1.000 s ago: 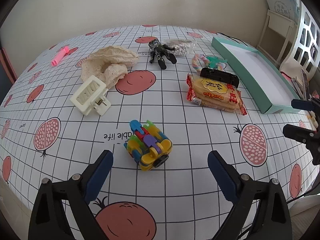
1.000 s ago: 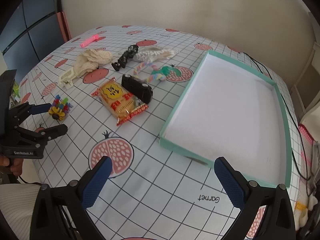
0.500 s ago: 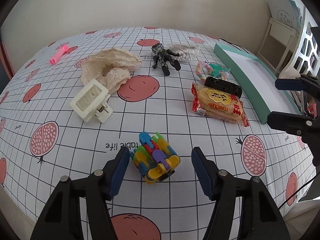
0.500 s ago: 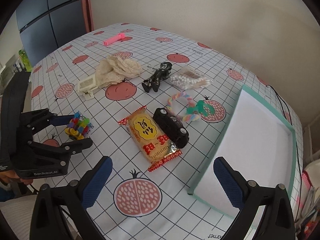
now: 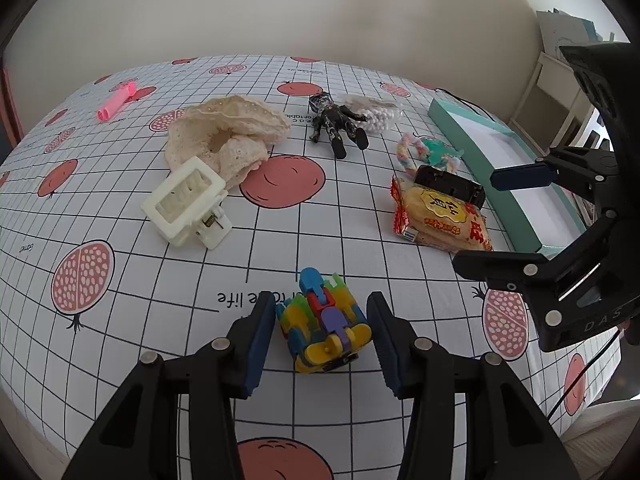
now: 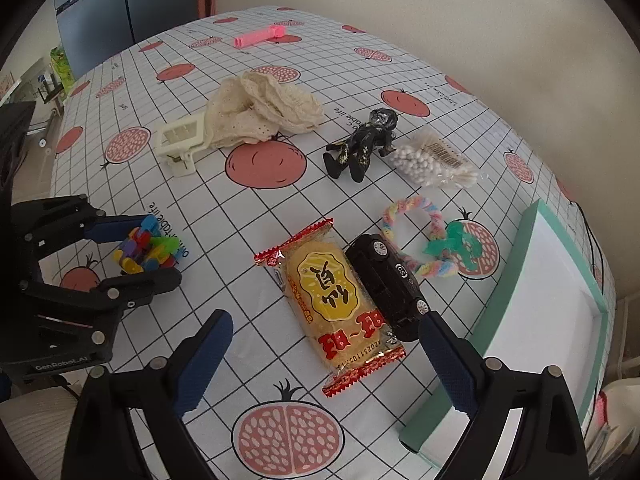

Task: Organize objects
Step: 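Grasp the yellow snack packet with the right gripper while the left gripper holds the block toy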

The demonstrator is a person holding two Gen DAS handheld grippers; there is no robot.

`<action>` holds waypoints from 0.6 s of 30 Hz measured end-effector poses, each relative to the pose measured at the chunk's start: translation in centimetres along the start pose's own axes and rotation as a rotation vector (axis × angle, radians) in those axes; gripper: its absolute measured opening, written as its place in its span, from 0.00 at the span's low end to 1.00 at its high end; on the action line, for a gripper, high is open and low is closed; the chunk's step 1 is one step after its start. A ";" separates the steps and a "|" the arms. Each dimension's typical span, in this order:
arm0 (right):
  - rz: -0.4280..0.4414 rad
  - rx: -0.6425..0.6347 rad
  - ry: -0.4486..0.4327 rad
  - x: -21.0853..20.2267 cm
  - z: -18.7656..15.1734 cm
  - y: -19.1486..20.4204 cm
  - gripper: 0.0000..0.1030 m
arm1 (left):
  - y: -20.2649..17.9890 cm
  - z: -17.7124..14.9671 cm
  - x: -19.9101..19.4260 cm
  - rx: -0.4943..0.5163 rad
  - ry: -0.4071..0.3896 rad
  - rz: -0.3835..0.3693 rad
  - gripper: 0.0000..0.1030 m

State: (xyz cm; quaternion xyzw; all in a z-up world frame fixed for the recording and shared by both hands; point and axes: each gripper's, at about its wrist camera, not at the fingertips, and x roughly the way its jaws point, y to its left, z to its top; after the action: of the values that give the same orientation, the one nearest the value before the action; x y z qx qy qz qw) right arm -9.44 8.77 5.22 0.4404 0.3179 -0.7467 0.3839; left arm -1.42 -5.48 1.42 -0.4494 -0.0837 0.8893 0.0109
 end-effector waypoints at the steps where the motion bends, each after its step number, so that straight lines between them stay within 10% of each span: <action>1: 0.005 -0.003 0.004 0.2 0.1 0.0 0.93 | 0.0 0.0 0.0 0.002 -0.001 -0.003 0.48; 18: 0.004 -0.026 0.081 3.4 1.5 0.9 0.86 | 0.4 -0.1 0.0 0.008 -0.015 -0.023 0.48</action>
State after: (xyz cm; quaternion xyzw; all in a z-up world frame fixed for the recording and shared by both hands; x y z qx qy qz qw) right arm -10.37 6.06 2.66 0.4661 0.3420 -0.7233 0.3777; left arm -1.29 -5.82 1.32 -0.4417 -0.0855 0.8928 0.0221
